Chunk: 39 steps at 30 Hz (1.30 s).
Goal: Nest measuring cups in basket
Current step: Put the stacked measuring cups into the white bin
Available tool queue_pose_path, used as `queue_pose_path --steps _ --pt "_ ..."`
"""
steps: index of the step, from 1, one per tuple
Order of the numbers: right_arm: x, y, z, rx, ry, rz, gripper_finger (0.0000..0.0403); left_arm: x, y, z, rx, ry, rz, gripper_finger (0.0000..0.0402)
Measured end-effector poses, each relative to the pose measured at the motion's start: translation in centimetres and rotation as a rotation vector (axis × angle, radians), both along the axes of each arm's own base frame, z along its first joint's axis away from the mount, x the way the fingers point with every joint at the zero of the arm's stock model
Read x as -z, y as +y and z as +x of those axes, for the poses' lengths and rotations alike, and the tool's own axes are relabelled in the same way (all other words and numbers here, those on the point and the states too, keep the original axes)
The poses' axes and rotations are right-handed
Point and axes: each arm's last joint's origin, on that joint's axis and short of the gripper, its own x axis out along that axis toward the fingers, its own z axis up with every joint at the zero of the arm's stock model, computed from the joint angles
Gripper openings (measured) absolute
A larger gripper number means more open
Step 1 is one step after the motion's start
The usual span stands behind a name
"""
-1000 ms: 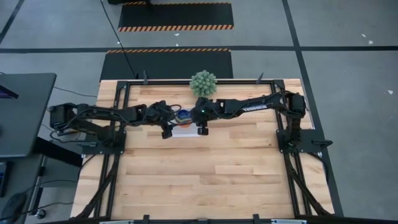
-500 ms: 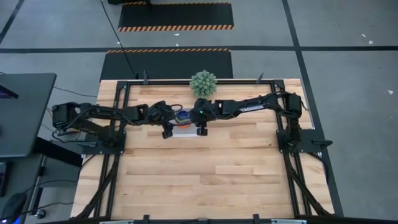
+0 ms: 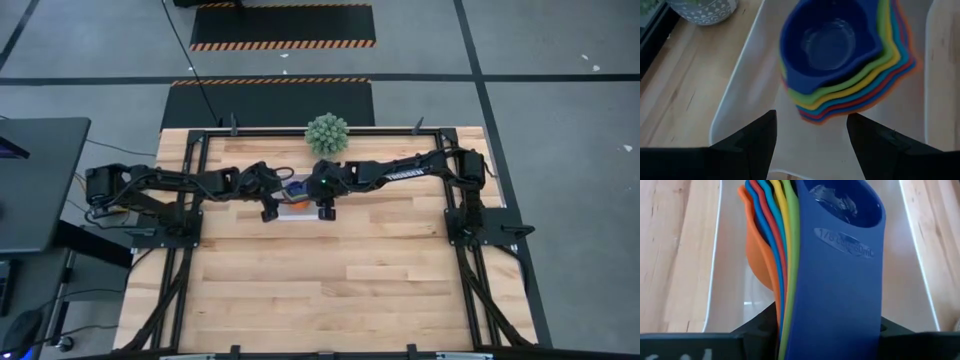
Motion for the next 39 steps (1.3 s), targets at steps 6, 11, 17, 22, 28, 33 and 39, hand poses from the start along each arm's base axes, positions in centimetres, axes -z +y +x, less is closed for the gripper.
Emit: queue_pose_path --steps 6,11,17,22,28,33,39 --pt "0.1 0.0 -0.1 -0.009 0.017 -0.005 0.0154 0.0 0.0 0.0 -0.006 0.008 0.003 0.0245" --pt "0.1 -0.1 -0.1 -0.048 0.017 -0.040 0.0154 0.1 0.0 -0.1 -0.002 0.018 -0.002 0.0245" --pt "-0.1 -0.2 0.1 -0.049 -0.008 -0.077 0.0154 -1.3 -0.2 -0.9 0.001 -0.015 0.012 0.0244" --pt "-0.3 -0.4 0.2 -0.044 -0.026 -0.090 0.0153 -2.3 -0.3 -1.7 -0.044 -0.029 0.017 0.0244" --pt "-0.2 -0.6 0.2 -0.057 -0.019 -0.092 0.0153 -2.3 -0.4 -2.1 -0.078 -0.009 -0.004 0.0244" --pt "0.0 -0.5 0.2 -0.068 -0.021 -0.059 0.0153 -2.3 -0.4 -2.1 -0.091 -0.016 -0.019 0.0244" --pt "1.8 -0.5 0.2 -0.056 0.055 -0.066 0.0146 -2.1 -0.7 -2.1 -0.086 -0.007 -0.034 0.0244"
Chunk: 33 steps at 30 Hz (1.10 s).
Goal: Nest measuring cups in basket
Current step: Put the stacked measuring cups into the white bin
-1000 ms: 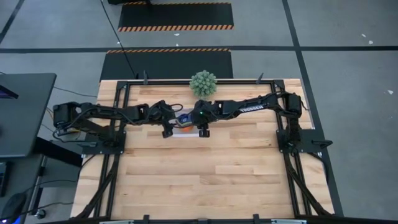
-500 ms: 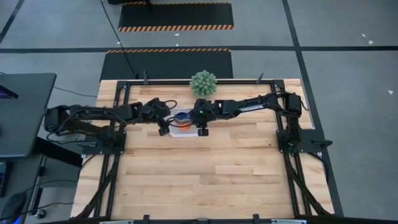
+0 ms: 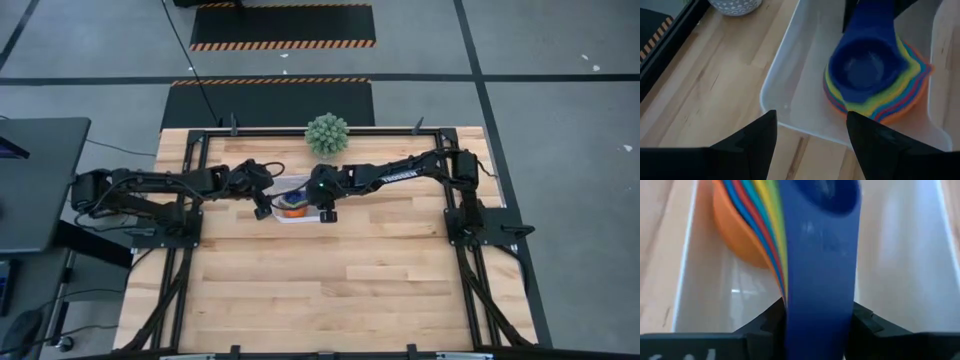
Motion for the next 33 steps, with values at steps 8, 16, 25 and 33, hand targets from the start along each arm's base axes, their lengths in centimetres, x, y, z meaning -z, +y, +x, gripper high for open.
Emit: queue_pose_path --steps 8,16,25,33 --pt "-0.6 0.1 -0.1 0.018 -0.005 -0.051 0.0146 -0.1 -0.1 0.2 0.016 -0.013 0.011 0.0244" --pt "-1.4 0.8 -0.2 0.023 0.011 -0.161 0.0152 -0.2 -0.2 0.1 0.018 -0.020 0.014 0.0244" --pt "-1.6 2.1 -0.7 0.009 0.085 -0.253 0.0168 -0.2 -0.2 0.1 0.022 -0.021 0.017 0.0244" --pt "-2.0 2.4 -1.0 0.015 0.091 -0.220 0.0200 -0.4 -0.2 0.3 0.045 -0.043 0.010 0.0244"
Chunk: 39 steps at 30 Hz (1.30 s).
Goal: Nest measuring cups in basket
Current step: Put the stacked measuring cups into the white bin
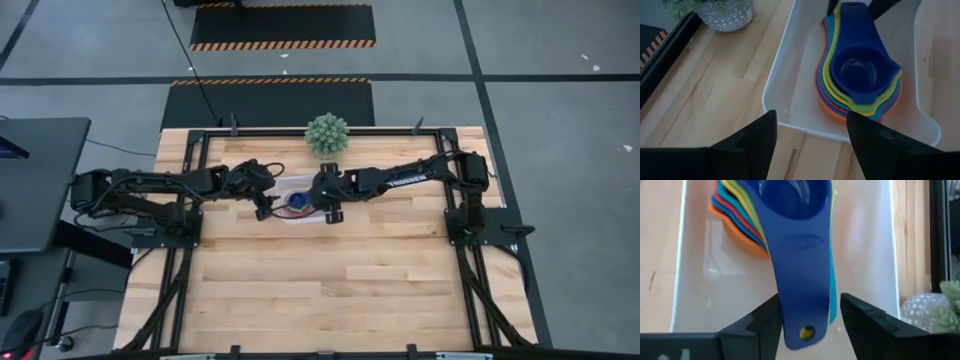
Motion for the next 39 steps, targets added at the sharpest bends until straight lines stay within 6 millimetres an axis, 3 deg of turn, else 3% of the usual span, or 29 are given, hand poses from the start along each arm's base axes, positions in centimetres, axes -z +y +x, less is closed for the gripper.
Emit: queue_pose_path --steps 8,14,19,27,33,39 --pt "-2.6 0.3 -0.2 0.034 0.022 0.011 0.0237 -0.2 0.0 0.2 0.044 -0.030 0.002 0.0244" --pt "-4.4 0.2 -1.8 0.083 -0.010 0.038 0.0247 -0.4 -0.1 0.4 0.072 -0.051 0.002 0.0238" --pt "-4.4 0.4 -3.3 0.102 -0.034 0.074 0.0248 -0.1 -0.1 0.4 0.072 -0.065 0.007 0.0215" --pt "-2.4 2.1 -2.0 -0.031 -0.080 0.146 0.0245 1.5 -0.4 -1.2 0.056 -0.118 0.016 0.0183" --pt "-2.6 2.6 -1.6 -0.070 -0.096 0.217 0.0214 0.3 -0.7 -2.6 0.049 -0.219 0.040 0.0176" --pt "-2.6 1.5 -1.1 -0.070 -0.127 0.264 0.0170 -1.0 -1.0 -3.4 0.049 -0.293 0.060 0.0176"
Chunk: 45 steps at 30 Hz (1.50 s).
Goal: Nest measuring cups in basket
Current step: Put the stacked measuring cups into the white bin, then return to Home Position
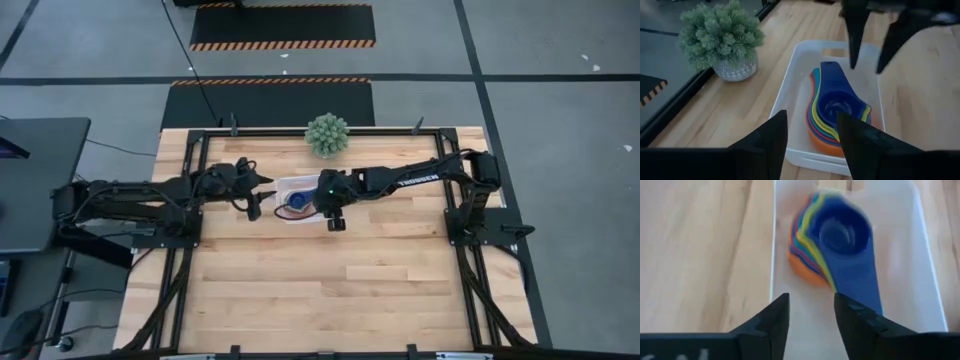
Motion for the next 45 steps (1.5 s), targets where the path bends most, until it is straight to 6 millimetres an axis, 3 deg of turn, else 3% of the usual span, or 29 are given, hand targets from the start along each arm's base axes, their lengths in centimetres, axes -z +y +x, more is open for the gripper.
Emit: queue_pose_path --steps 5,11,17,21,38,45 --pt "1.1 0.0 0.4 0.004 0.040 -0.044 0.0123 -0.1 0.0 -0.1 -0.006 -0.001 0.004 0.0176" --pt "0.9 -0.2 1.0 -0.004 0.055 -0.038 0.0057 -0.1 -0.1 -0.3 -0.006 0.007 0.002 0.0176" --pt "2.1 -1.0 1.2 0.006 0.132 -0.014 0.0016 -0.3 -0.1 -0.4 -0.006 -0.003 0.006 0.0176" --pt "3.0 -1.8 1.5 0.020 0.153 -0.025 0.0008 -0.2 -0.1 -0.4 -0.006 0.000 0.005 0.0176" --pt "3.0 -4.2 1.2 0.081 0.164 -0.059 0.0011 -0.1 -0.2 -0.4 0.011 0.017 -0.009 0.0176" --pt "-0.1 -3.3 -0.3 0.091 0.164 -0.085 0.0011 0.0 -0.4 -1.0 0.040 -0.060 -0.014 0.0176"
